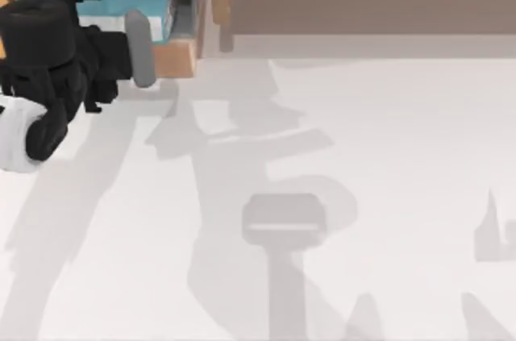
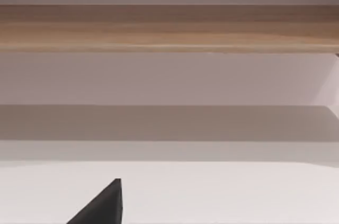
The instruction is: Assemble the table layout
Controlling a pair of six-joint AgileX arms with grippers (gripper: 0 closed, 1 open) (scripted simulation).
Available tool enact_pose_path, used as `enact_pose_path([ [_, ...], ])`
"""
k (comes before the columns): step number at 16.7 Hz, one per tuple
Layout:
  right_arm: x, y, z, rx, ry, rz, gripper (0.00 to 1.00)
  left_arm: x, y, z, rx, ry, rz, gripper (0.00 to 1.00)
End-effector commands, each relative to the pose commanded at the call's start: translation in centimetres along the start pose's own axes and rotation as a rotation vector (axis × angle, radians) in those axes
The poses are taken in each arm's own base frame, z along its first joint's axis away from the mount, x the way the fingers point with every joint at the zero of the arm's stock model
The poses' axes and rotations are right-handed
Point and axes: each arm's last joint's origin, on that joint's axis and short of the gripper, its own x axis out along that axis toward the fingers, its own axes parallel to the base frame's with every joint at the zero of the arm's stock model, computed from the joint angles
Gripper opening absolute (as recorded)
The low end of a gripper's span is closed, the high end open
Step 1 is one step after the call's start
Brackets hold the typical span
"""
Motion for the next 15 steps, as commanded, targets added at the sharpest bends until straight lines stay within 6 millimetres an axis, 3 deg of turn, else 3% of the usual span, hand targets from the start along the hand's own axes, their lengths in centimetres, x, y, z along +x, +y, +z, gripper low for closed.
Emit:
enact_pose_path([
  [7, 0.0, 0.0, 0.0, 0.000, 0.000, 0.000, 1.00, -0.1, 0.0, 0.1, 0.000, -0.001, 0.002, 1.00],
  [15, 0.0, 0.0, 0.0, 0.000, 0.000, 0.000, 1.00, -3.8, -0.6, 0.2, -0.003, -0.005, 0.014, 1.00],
])
